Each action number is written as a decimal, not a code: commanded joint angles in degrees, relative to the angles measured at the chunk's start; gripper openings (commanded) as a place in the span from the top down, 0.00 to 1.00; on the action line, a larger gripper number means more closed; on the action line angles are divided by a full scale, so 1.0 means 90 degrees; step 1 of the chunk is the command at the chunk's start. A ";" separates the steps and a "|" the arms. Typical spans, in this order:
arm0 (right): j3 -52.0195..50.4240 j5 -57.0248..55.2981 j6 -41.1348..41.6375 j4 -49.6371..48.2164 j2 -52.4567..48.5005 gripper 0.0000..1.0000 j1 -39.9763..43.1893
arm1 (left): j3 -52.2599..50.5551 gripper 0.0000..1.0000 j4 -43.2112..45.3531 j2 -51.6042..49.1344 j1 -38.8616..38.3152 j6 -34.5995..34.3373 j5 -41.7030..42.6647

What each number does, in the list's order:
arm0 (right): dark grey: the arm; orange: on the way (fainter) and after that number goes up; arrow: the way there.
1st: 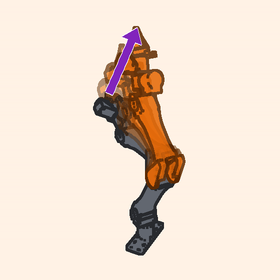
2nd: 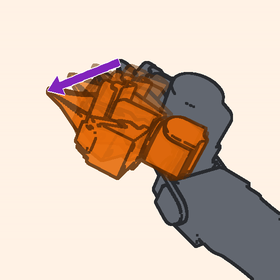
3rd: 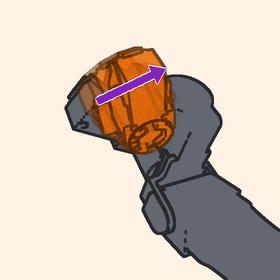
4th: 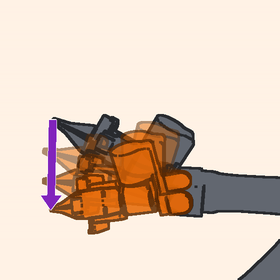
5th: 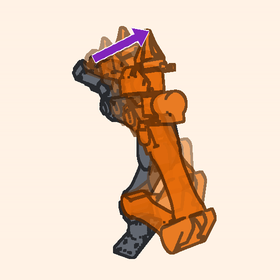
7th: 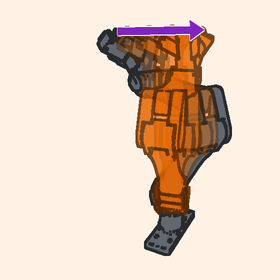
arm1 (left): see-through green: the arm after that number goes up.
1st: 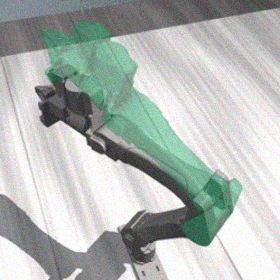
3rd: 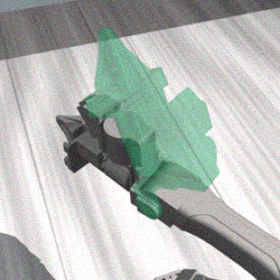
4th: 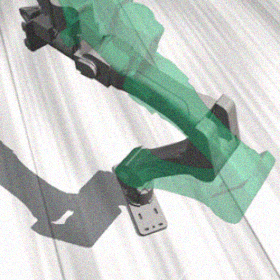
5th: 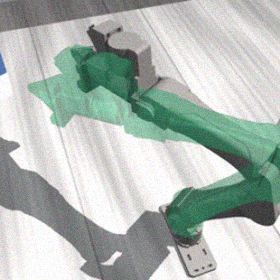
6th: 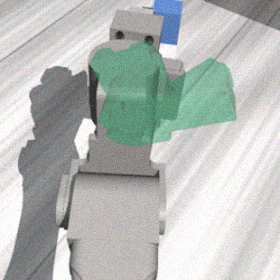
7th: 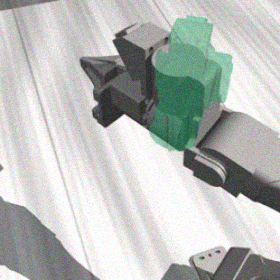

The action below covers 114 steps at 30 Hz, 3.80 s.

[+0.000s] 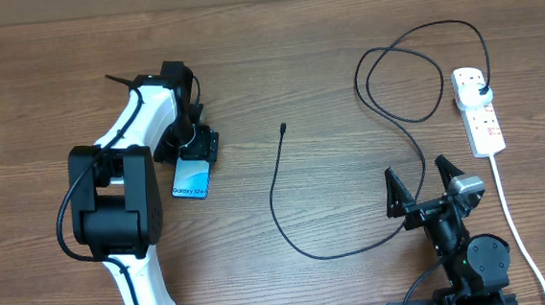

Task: Plug charger to phone and switch on socket
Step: 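Close the left gripper on the phone's bottom edge, then lift the phone with the left gripper and tilt it upright toward center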

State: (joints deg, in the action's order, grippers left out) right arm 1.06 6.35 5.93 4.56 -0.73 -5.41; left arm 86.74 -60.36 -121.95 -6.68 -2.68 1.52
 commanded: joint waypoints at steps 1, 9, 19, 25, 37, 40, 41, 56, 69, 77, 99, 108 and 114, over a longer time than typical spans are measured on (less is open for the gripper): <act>-0.0066 -0.0085 -0.0002 -0.0029 0.0063 0.00 -0.0046 | -0.0032 0.14 0.0002 -0.0272 -0.0053 -0.0605 0.0352; -0.0066 -0.0083 -0.0002 -0.0029 0.0063 0.00 -0.0046 | -0.0032 0.16 0.0000 -0.0272 -0.0056 -0.0957 0.0398; -0.0066 -0.0083 -0.0002 -0.0029 0.0063 0.00 -0.0046 | -0.0032 0.16 0.0061 -0.0272 -0.0053 -0.1447 0.0673; -0.0066 -0.0083 -0.0002 -0.0029 0.0063 0.00 -0.0046 | -0.0032 0.17 0.0041 -0.0272 -0.0056 -0.1812 0.0670; -0.0066 -0.0085 -0.0002 -0.0029 0.0063 0.00 -0.0046 | -0.0044 0.02 -0.0197 -0.0272 -0.0056 -0.1957 0.0607; -0.0066 -0.0085 -0.0002 -0.0029 0.0063 0.00 -0.0046 | -0.0061 0.04 -0.0148 -0.0272 -0.0063 -0.1892 0.0447; -0.0066 -0.0083 -0.0002 -0.0029 0.0063 0.00 -0.0046 | -0.0070 0.05 -0.0121 -0.0272 -0.0066 -0.1889 0.0367; -0.0066 -0.0085 -0.0002 -0.0029 0.0063 0.00 -0.0046 | -0.0811 0.11 0.0648 -0.0272 -0.0209 -0.1729 0.0262; -0.0066 -0.0085 -0.0002 -0.0029 0.0063 0.00 -0.0046 | -0.0724 0.23 0.0527 -0.0272 -0.0209 -0.1736 0.0335; -0.0066 -0.0083 -0.0002 -0.0029 0.0063 0.00 -0.0046 | 0.0374 0.26 -0.0556 -0.0272 -0.0209 -0.1751 0.0495; -0.0066 -0.0085 -0.0002 -0.0029 0.0063 0.00 -0.0046 | 0.1984 0.34 -0.1787 -0.0270 -0.0160 -0.1906 0.3157; -0.0066 -0.0083 -0.0002 -0.0029 0.0063 0.00 -0.0046 | 0.1984 0.33 -0.1982 -0.0270 -0.0177 -0.2259 0.5469; -0.0066 -0.0083 -0.0002 -0.0029 0.0063 0.00 -0.0046 | 0.1984 0.31 -0.2103 -0.0270 -0.0175 -0.2300 0.5673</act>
State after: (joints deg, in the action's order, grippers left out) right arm 1.06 6.33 6.00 4.54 -0.73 -5.39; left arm 102.80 -78.74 -124.64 -8.27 -22.39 46.98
